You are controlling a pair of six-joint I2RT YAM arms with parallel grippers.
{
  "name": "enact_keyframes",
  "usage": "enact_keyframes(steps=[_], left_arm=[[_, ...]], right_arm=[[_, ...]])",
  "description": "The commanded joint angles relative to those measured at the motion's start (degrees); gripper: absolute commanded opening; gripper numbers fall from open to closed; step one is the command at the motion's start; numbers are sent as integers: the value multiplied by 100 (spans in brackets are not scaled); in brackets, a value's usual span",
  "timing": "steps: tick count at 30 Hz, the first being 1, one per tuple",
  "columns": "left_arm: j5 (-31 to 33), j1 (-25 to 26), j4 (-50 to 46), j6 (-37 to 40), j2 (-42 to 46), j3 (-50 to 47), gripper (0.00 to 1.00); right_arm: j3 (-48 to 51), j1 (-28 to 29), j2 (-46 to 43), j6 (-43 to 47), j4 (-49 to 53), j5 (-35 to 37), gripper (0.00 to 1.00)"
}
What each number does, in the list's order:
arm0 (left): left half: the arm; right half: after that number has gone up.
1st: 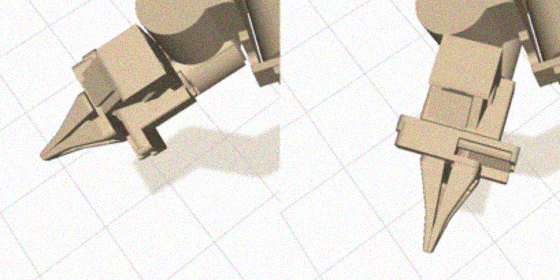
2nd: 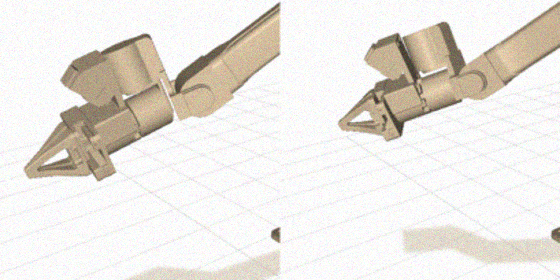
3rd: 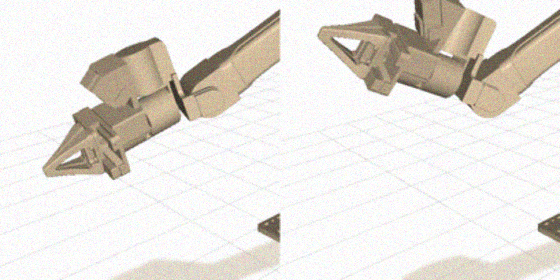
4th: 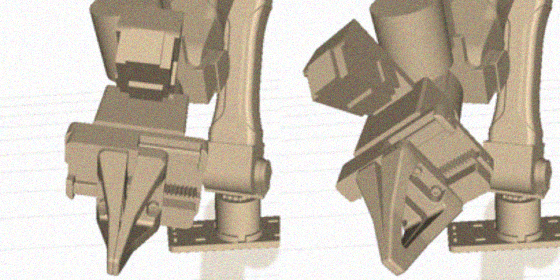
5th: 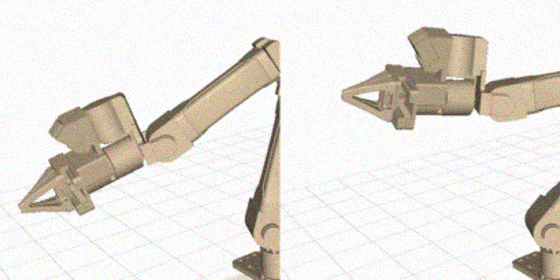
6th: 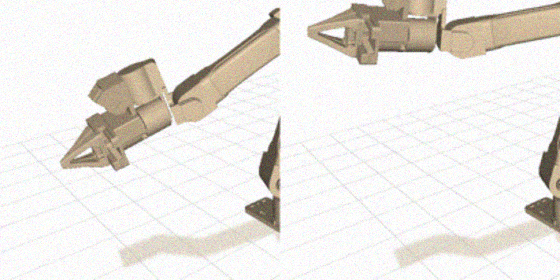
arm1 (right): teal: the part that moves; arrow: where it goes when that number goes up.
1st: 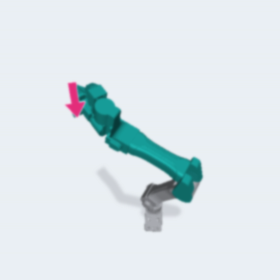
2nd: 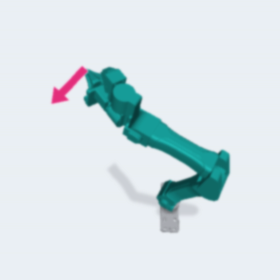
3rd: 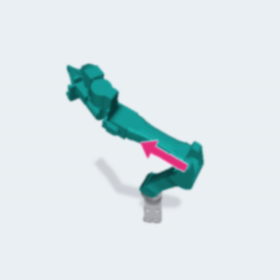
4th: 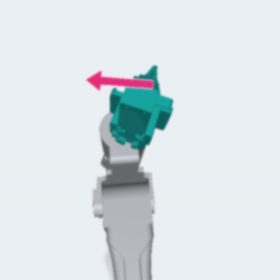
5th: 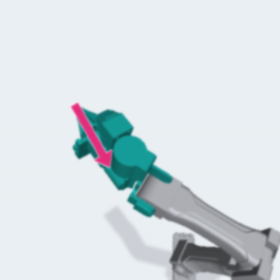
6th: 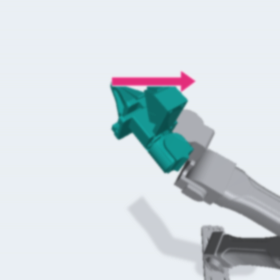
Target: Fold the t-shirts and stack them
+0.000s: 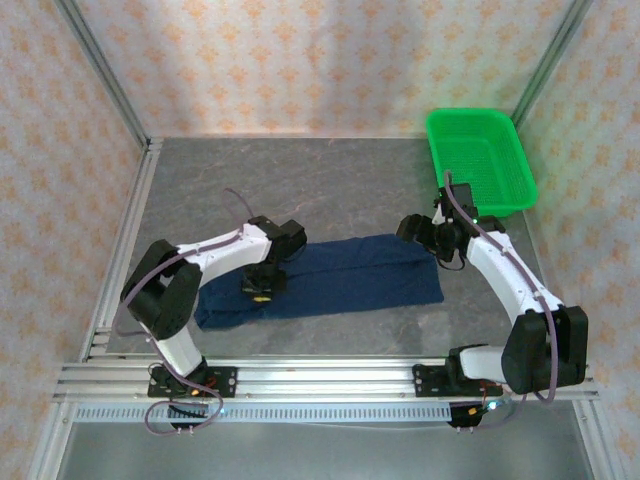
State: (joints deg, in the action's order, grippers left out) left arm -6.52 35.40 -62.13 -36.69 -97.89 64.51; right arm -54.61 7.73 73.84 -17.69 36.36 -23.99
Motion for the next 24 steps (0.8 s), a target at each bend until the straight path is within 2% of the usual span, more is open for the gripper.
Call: enact_keyframes(steps=[1, 9, 14, 20, 24], left_arm=[[-349, 100, -100, -194, 172, 180, 0], [-756, 160, 195, -322, -18, 43, 0], [-769, 170, 301, -312, -213, 0, 0], [-1491, 169, 719, -324, -313, 100, 0], [-1554, 182, 508, -225, -426, 244, 0]], right_arm=[[12, 18, -62, 85, -105, 147, 86], [11, 18, 69, 78, -177, 113, 86], [12, 17, 122, 59, -242, 53, 86], [-12, 18, 269, 36, -296, -25, 86], [-41, 18, 349, 14, -338, -74, 86]])
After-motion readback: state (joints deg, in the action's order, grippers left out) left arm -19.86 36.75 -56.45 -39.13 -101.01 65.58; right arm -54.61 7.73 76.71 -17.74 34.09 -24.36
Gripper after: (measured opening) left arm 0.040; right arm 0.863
